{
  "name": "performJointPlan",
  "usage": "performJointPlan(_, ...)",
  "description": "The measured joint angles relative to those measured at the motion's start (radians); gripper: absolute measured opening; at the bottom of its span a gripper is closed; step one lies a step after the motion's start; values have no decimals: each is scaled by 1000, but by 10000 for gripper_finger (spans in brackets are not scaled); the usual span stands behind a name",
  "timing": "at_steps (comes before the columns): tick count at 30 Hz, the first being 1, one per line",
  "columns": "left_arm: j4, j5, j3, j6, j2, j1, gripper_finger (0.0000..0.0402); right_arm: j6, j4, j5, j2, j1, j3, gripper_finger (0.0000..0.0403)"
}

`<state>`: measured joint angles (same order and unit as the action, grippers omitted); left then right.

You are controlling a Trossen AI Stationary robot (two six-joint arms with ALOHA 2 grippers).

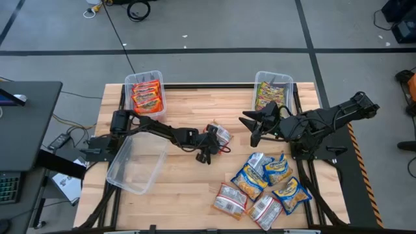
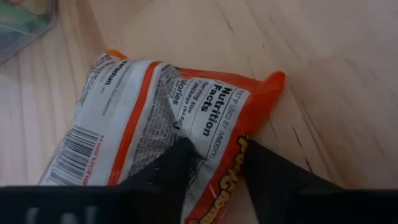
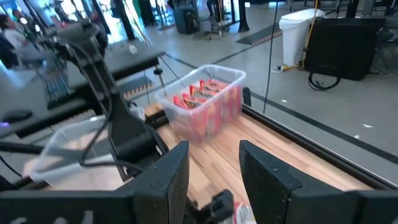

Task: Sort Maruchan noodles
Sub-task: Put the orange noodle pack into the top left transparent bin

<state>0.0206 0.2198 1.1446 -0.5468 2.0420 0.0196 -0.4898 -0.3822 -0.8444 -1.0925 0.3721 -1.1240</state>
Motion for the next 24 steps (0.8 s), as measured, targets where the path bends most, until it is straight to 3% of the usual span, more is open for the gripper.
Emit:
performJointPlan(3,43,27,17,13,-7,-1,98,10,-8,0,3,0,0,146)
performJointPlan(8,250,-11,95,100,-42,-46,30,11,-31,-9,-3,-3,0,146)
performJointPlan(14,499,-117,250,180,-115,-165,30,-65,-43,-1,-37,-17,21,146)
performJointPlan(17,726,-202,368,198,-148,-241,42,-104,-40,15,-57,-21,21,146)
performJointPlan(24,1132,-496,666,166,-195,-467,38,-104,-29,28,-67,-34,21,146)
